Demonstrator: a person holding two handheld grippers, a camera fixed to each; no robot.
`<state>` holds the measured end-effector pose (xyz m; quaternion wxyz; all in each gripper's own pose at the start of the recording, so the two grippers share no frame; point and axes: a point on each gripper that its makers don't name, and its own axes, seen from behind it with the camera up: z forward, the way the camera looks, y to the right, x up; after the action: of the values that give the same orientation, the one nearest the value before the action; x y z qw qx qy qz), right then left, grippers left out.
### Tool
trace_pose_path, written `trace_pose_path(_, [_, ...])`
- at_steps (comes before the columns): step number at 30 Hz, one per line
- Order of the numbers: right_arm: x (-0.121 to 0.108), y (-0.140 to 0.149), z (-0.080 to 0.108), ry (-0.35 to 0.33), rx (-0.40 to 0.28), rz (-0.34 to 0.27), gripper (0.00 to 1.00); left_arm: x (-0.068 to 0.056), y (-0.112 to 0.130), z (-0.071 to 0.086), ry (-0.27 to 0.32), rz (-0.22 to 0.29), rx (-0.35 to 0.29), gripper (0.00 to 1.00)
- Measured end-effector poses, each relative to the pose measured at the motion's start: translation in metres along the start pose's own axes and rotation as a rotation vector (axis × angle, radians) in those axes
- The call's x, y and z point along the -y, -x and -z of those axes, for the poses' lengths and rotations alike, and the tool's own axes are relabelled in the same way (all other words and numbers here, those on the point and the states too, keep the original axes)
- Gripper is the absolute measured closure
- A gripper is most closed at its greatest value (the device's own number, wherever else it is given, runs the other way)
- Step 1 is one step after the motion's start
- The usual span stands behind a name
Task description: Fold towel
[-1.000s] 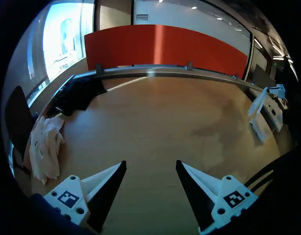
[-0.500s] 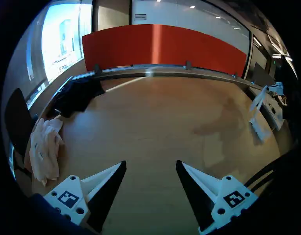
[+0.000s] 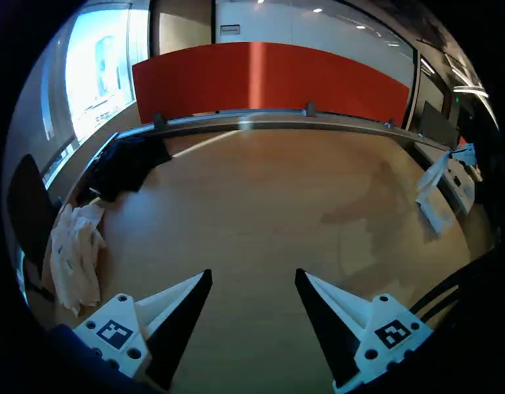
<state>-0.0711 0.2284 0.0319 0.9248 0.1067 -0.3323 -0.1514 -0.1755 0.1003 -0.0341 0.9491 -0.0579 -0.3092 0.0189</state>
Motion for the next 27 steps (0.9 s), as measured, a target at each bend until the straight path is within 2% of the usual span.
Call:
trace_pose_path(9, [-0.017,0.062,0.020,0.038,0.087,-0.050,0.96,-0.004,0.002,0.003,0.008,-0.013,0.001,0.06])
trace_pose_path(15, [-0.019,0.105,0.025,0.060,0.152,-0.101,0.96,-0.004,0.005,0.004,0.008,-0.018,0.007,0.06])
trace_pose_path(19, [-0.018,0.122,0.026,0.068,0.178,-0.127,0.96,-0.004,0.005,0.005,0.006,-0.022,0.009,0.06])
trace_pose_path(27, [-0.015,0.148,0.022,0.084,0.231,-0.141,0.96,-0.001,0.005,0.006,0.001,-0.026,0.008,0.06])
